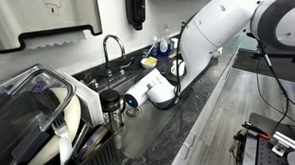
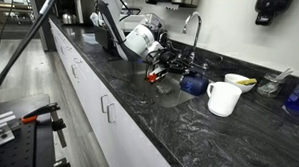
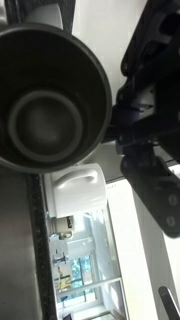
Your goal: Take the white cup out of the sink, put it on the counter then pour the water from the blue cup in the sink
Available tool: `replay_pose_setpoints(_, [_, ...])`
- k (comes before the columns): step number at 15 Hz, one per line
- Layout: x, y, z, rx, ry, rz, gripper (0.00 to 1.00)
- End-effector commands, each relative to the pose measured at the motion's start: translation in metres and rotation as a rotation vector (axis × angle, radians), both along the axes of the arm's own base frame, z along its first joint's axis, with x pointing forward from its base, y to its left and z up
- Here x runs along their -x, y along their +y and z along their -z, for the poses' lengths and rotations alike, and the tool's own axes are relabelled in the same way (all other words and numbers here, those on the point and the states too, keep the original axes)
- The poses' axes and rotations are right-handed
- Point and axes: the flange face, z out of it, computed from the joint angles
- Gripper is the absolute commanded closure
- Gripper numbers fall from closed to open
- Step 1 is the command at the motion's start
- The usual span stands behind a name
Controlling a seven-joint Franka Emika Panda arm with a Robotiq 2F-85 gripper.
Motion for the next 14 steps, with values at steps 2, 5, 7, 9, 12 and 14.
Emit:
replay_pose_setpoints(2, [-0.0045,-0.0108,-0.0011,0.062,-0.048,0.021,0.96])
replay_pose_setpoints(5, [-0.0041,-0.0114,-0.001,0.062,-0.047,0.022,0.96])
replay_pose_setpoints(7, [-0.004,-0.0112,-0.0015,0.055,-0.047,0.024,0.96])
replay_pose_setpoints(9, [-0.0033,-0.0096,-0.0019,0.01,-0.026,0.034,0.96])
replay_pose_setpoints(12, [-0.0007,-0.009,-0.001,-0.166,0.057,0.066,0.96])
replay_pose_setpoints(14, [-0.0005,-0.0136,0.0012,-0.263,0.074,0.097,0.96])
